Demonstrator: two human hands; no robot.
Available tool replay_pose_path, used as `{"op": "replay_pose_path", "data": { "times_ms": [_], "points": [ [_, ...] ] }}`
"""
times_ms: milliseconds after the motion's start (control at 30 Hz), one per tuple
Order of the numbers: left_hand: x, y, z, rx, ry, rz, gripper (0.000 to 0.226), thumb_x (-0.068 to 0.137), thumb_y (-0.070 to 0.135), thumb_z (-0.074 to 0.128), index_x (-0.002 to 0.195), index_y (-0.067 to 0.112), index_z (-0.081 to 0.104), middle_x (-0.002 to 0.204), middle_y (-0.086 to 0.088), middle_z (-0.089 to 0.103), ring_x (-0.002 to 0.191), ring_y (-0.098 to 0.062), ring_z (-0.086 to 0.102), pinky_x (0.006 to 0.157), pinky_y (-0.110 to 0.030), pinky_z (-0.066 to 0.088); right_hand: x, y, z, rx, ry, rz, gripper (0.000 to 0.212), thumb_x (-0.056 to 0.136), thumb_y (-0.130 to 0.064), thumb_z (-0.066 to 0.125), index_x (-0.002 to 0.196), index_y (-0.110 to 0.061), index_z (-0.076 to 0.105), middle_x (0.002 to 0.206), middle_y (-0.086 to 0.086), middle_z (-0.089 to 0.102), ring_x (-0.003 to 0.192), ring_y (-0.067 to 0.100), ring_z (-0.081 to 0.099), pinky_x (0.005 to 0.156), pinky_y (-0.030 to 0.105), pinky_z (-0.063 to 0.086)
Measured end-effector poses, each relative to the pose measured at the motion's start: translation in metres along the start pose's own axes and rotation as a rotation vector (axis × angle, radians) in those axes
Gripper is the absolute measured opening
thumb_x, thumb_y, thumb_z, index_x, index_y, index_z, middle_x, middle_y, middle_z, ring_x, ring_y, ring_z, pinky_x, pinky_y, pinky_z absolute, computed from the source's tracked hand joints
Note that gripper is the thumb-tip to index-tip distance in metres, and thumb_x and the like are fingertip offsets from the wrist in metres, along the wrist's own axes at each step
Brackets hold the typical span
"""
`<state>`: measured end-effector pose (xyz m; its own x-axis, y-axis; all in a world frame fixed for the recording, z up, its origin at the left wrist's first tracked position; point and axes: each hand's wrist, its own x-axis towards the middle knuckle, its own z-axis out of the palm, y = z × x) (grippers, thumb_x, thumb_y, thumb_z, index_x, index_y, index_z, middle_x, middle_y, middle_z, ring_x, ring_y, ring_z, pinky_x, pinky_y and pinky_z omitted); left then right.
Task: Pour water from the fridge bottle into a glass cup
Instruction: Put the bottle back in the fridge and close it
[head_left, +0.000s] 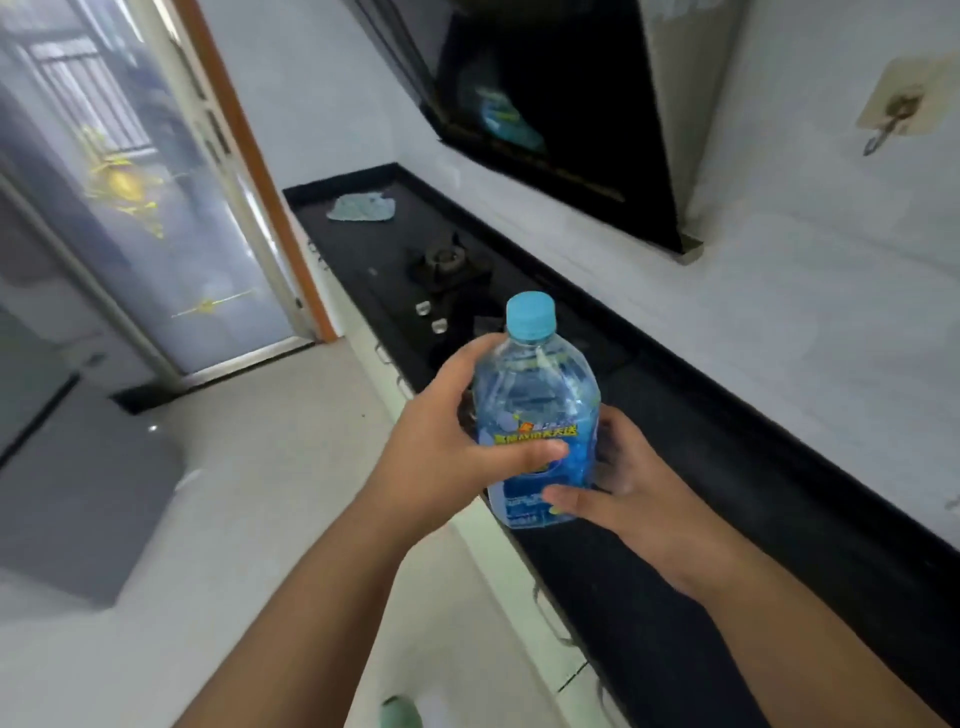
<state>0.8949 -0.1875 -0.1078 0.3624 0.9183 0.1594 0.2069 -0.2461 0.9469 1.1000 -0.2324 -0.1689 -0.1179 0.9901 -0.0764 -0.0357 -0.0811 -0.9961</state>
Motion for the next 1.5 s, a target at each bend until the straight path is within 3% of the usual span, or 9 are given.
{"op": "replay_pose_path", "data": {
  "times_ms": [67, 167, 400, 533, 700, 1000, 1133, 1333, 1500],
  "points": [
    [-0.018, -0.007, -0.035, 0.016, 0.101, -0.038, 0.080, 0.069, 0.025, 0.095, 0.129, 0.052, 0.050, 0.119, 0.026, 0.070, 0.108, 0.001, 0.070, 0.080, -0.020, 0.061, 0.022, 0.002, 0.033, -0.028, -0.101, 0.018, 0.073, 0.084, -0.011, 0.085, 0.140, -0.040, 0.050, 0.140, -0.016, 0.061, 0.133, 0.013, 0.060, 0.104, 0.047, 0.055],
    [-0.049, -0.026, -0.090, 0.008, 0.247, -0.105, 0.084, 0.068, 0.027, 0.095, 0.137, 0.043, 0.051, 0.121, 0.022, 0.070, 0.109, -0.001, 0.071, 0.081, -0.019, 0.060, 0.055, 0.007, 0.092, -0.046, -0.231, 0.048, 0.074, 0.084, -0.007, 0.085, 0.142, -0.039, 0.051, 0.143, -0.014, 0.060, 0.133, 0.016, 0.060, 0.103, 0.050, 0.055],
    [-0.121, -0.072, -0.232, 0.036, 0.513, -0.216, 0.094, 0.062, 0.037, 0.094, 0.144, 0.037, 0.049, 0.126, 0.018, 0.070, 0.111, -0.003, 0.071, 0.088, -0.028, 0.063, 0.124, 0.032, 0.260, -0.005, -0.467, 0.132, 0.081, 0.078, -0.006, 0.090, 0.142, -0.036, 0.052, 0.146, -0.012, 0.058, 0.133, 0.021, 0.061, 0.104, 0.055, 0.054],
    [-0.159, -0.094, -0.310, 0.076, 0.626, -0.263, 0.090, 0.068, 0.028, 0.095, 0.145, 0.036, 0.049, 0.126, 0.017, 0.069, 0.109, -0.001, 0.071, 0.087, -0.024, 0.062, 0.156, 0.037, 0.357, -0.018, -0.596, 0.155, 0.079, 0.079, -0.003, 0.089, 0.141, -0.036, 0.052, 0.144, -0.013, 0.059, 0.130, 0.022, 0.063, 0.103, 0.056, 0.055],
    [-0.187, -0.117, -0.388, 0.127, 0.726, -0.310, 0.093, 0.065, 0.043, 0.092, 0.146, 0.038, 0.047, 0.128, 0.016, 0.068, 0.111, -0.005, 0.071, 0.089, -0.031, 0.063, 0.189, 0.043, 0.451, 0.012, -0.696, 0.182, 0.082, 0.074, -0.003, 0.090, 0.140, -0.033, 0.053, 0.144, -0.010, 0.059, 0.128, 0.022, 0.065, 0.101, 0.055, 0.056],
    [-0.161, -0.170, -0.489, 0.162, 0.881, -0.397, 0.094, 0.061, 0.046, 0.089, 0.145, 0.036, 0.049, 0.123, 0.024, 0.068, 0.110, 0.003, 0.069, 0.089, -0.025, 0.062, 0.302, 0.062, 0.558, -0.021, -0.881, 0.231, 0.077, 0.077, 0.000, 0.088, 0.138, -0.033, 0.055, 0.142, -0.013, 0.060, 0.127, 0.020, 0.065, 0.101, 0.053, 0.057],
    [-0.137, -0.186, -0.536, 0.178, 1.033, -0.423, 0.091, 0.065, 0.035, 0.093, 0.144, 0.036, 0.049, 0.124, 0.023, 0.069, 0.109, 0.004, 0.069, 0.088, -0.020, 0.060, 0.370, 0.058, 0.611, -0.036, -1.037, 0.222, 0.080, 0.077, 0.003, 0.087, 0.140, -0.031, 0.053, 0.142, -0.009, 0.060, 0.125, 0.018, 0.066, 0.098, 0.048, 0.059],
    [-0.123, -0.189, -0.609, 0.241, 1.258, -0.430, 0.090, 0.066, 0.032, 0.094, 0.145, 0.033, 0.050, 0.128, 0.021, 0.068, 0.114, 0.000, 0.068, 0.093, -0.024, 0.060, 0.444, 0.033, 0.705, -0.094, -1.285, 0.171, 0.090, 0.066, -0.021, 0.096, 0.141, -0.043, 0.052, 0.146, -0.017, 0.058, 0.139, 0.022, 0.055, 0.109, 0.059, 0.049],
    [-0.135, -0.199, -0.667, 0.236, 1.364, -0.438, 0.087, 0.066, 0.033, 0.092, 0.142, 0.033, 0.052, 0.125, 0.020, 0.070, 0.113, -0.002, 0.070, 0.093, -0.026, 0.061, 0.472, 0.025, 0.781, -0.140, -1.409, 0.158, 0.085, 0.071, -0.017, 0.094, 0.142, -0.037, 0.052, 0.146, -0.006, 0.059, 0.139, 0.020, 0.055, 0.107, 0.058, 0.051]
  ]
}}
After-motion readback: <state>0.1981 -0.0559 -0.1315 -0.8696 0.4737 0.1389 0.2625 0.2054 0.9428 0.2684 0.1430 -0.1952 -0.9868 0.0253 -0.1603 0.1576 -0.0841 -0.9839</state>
